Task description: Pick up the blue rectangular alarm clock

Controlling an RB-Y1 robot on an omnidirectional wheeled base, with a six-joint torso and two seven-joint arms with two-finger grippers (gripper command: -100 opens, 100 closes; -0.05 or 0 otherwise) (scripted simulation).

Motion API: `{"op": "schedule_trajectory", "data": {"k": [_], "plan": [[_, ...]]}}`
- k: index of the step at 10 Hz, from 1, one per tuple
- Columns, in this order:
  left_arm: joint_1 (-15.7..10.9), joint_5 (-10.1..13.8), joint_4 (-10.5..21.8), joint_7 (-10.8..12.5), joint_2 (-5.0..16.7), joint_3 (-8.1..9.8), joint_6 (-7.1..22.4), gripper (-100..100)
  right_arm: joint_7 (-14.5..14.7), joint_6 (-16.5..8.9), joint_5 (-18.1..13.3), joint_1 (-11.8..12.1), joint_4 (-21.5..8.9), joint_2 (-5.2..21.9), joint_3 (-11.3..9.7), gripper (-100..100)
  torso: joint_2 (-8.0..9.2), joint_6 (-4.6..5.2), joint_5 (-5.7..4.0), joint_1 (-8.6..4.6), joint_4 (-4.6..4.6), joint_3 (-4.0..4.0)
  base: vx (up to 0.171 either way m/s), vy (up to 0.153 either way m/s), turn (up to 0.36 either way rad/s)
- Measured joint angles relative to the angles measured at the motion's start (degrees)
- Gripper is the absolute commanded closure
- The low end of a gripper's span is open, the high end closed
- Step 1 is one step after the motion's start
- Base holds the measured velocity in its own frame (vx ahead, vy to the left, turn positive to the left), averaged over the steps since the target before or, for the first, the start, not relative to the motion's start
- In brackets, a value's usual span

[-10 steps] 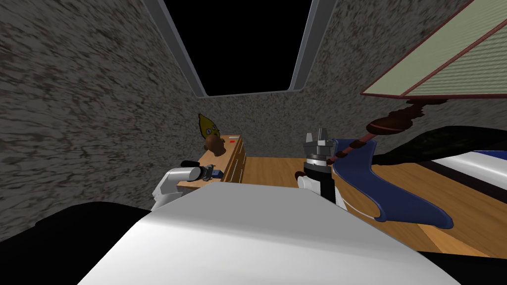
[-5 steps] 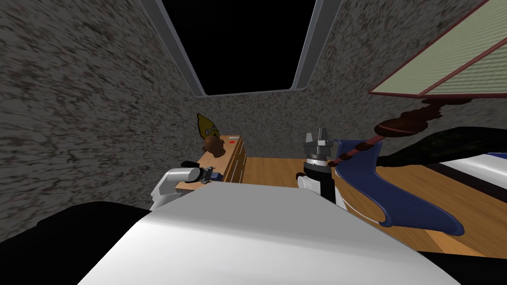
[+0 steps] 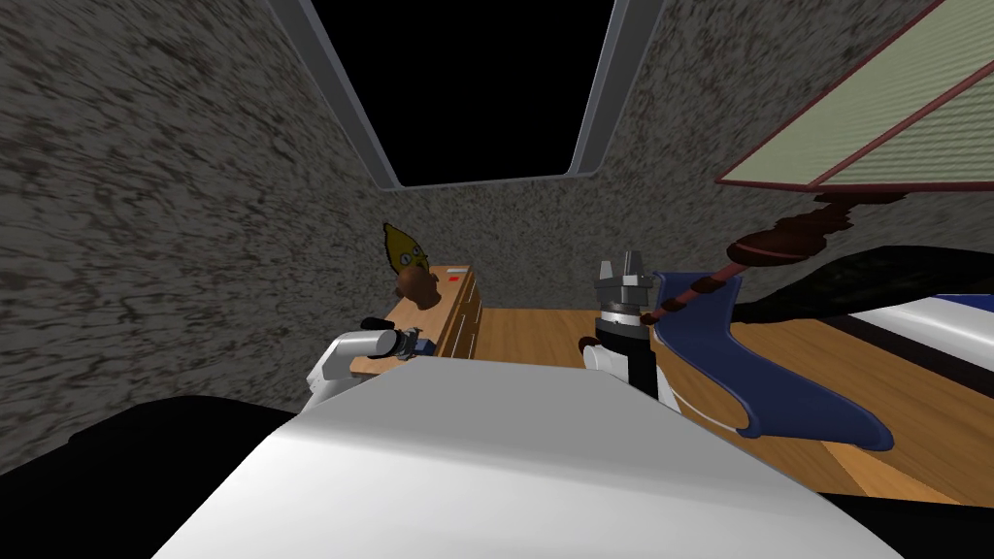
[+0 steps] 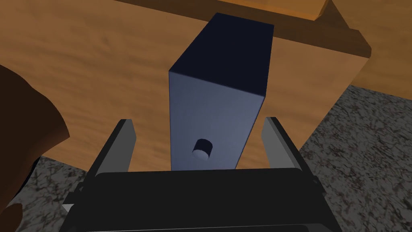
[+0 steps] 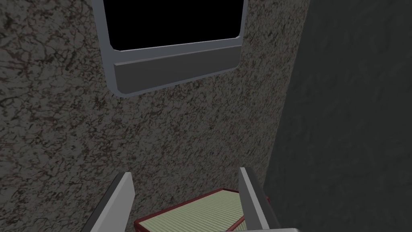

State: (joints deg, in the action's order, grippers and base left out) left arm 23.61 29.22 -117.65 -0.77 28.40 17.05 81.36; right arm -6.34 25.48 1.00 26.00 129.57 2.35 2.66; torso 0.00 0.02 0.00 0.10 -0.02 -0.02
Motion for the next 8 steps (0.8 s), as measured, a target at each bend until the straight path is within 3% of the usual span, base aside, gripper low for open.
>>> {"op": "schedule_trajectory", "data": {"k": [4,5,6,8], "plan": [[0.01,0.03,-0.02,-0.01,-0.01,-0.02,0.04,100,0.0,0.0,0.0,0.0,0.0,0.0,0.0,0,-0.03,0.0,-0.01,0.0,0.0,-0.02,0.0,0.0,0.0],[0.01,0.03,-0.01,0.0,-0.02,-0.02,0.04,0,0.0,0.0,0.0,0.0,0.0,0.0,0.0,0,-0.04,0.0,-0.02,0.0,0.0,-0.02,0.0,0.0,0.0],[0.01,0.03,-0.01,0.0,-0.02,-0.02,0.04,100,0.0,0.0,0.0,0.0,0.0,0.0,0.0,0,-0.04,0.0,-0.02,-0.01,0.0,-0.02,0.007,0.0,0.048],[0.27,0.74,-2.32,0.5,0.43,0.59,1.97,100,0.0,0.0,0.0,0.0,0.0,0.0,0.0,0,-0.05,-0.02,-0.04,-0.03,0.01,-0.02,0.013,0.002,0.034]]}}
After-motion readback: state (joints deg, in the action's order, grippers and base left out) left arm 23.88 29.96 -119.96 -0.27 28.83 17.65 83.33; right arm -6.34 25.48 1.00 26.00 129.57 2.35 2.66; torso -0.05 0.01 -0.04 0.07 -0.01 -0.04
